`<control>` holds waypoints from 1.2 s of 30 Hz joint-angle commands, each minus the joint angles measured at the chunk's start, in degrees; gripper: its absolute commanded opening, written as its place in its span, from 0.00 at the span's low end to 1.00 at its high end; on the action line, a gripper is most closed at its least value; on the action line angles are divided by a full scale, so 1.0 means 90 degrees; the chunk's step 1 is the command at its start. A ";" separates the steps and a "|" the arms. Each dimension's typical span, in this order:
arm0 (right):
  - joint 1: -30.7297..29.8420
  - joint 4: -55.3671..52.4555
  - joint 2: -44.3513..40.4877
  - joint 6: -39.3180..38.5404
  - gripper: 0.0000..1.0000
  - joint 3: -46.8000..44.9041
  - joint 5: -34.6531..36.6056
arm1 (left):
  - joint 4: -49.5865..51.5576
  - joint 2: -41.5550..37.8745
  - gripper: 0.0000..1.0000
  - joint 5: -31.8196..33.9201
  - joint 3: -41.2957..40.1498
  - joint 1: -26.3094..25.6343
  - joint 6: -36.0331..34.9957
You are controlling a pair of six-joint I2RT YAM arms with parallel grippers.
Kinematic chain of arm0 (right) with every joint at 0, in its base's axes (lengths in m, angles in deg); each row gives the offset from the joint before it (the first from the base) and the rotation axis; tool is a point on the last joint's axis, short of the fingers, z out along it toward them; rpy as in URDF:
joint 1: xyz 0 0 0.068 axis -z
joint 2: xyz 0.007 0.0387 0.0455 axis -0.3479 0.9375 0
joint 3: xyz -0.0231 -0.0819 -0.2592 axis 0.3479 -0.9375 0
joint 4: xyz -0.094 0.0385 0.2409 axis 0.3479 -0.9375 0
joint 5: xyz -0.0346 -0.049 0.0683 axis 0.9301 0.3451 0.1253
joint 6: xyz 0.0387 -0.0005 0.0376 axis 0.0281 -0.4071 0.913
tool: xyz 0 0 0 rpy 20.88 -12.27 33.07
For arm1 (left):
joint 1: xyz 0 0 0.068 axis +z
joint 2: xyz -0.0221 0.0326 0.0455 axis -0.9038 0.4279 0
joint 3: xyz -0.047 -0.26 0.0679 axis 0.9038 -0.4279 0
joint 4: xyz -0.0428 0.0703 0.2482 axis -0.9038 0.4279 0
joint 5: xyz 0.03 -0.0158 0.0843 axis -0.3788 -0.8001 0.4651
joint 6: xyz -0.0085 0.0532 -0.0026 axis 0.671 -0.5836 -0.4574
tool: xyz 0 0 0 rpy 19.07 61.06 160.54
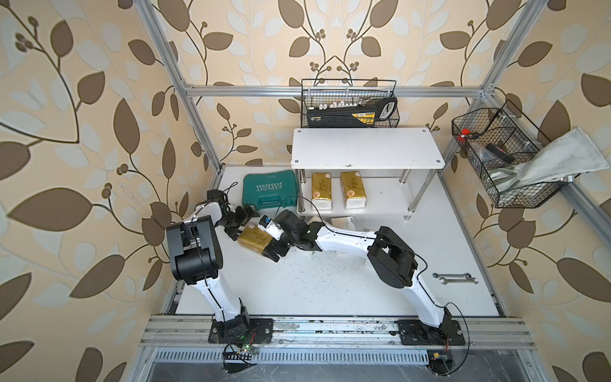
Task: Place the tissue boxes on the shelf by color
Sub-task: Pick up the box of tissues from the center of the board.
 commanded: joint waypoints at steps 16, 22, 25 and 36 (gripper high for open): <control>-0.0086 -0.0145 0.0231 -0.0084 0.70 -0.0139 -0.0131 | 0.0169 -0.0108 0.99 -0.0257 0.0228 -0.0114 -0.0137; -0.0292 0.0167 -0.0627 -0.0069 0.60 -0.1025 0.0048 | 0.0484 -0.0581 0.99 -0.0297 0.0474 -0.0112 -0.0169; -0.0445 0.0278 -0.1183 -0.0007 0.56 -0.1510 0.0260 | 0.0828 -0.0930 0.99 -0.0248 0.0756 -0.0108 -0.0208; -0.0786 0.0309 -0.3349 0.0891 0.54 -0.3118 0.1319 | 0.1563 -0.2910 0.99 -0.0559 0.0778 -0.0118 0.0121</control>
